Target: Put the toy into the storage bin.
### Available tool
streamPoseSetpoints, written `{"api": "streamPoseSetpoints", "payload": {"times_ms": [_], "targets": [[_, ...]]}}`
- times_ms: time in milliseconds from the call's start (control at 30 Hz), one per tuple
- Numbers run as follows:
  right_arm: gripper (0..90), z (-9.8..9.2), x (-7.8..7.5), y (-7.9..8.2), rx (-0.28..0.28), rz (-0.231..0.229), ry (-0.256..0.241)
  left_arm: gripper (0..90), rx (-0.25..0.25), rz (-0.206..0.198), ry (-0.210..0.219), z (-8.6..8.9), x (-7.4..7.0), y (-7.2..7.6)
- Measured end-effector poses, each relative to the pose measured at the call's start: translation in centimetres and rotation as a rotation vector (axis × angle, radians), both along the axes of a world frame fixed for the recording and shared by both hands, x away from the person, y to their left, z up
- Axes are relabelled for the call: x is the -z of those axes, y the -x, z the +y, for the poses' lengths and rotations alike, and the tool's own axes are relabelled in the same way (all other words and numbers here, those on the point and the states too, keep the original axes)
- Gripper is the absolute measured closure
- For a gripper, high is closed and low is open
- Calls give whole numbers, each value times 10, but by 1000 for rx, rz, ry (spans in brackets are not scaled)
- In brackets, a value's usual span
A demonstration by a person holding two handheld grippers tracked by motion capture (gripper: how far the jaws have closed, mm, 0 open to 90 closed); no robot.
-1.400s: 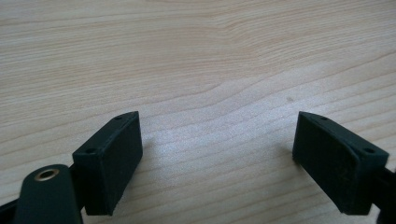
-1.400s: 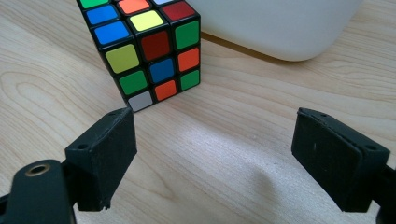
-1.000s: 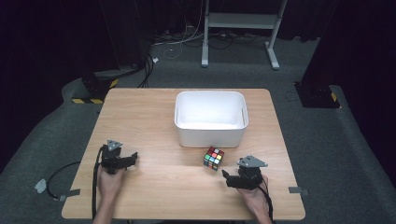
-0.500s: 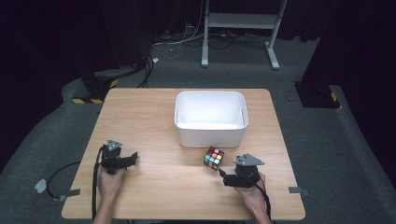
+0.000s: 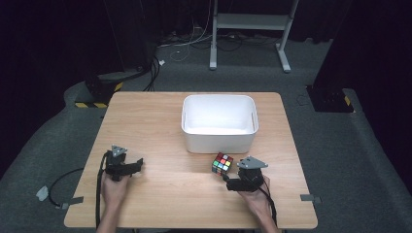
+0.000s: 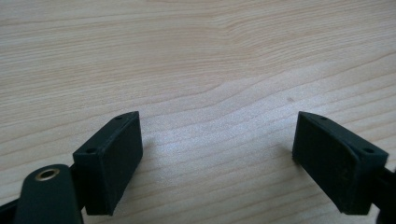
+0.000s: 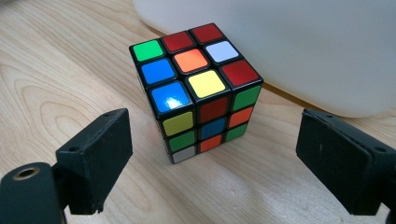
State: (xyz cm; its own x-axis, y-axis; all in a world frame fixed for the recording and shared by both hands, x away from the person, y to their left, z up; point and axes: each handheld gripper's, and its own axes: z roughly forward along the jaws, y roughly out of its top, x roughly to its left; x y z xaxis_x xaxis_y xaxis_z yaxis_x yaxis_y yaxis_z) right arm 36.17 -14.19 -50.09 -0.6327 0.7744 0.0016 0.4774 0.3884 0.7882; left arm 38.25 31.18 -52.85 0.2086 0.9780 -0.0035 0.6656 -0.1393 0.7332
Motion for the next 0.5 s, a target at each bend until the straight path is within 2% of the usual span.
{"api": "streamPoseSetpoints", "payload": {"times_ms": [500], "targets": [[101, 18, -9, -10, -29, -16, 14, 162, 0, 0, 0, 0, 0, 0]]}}
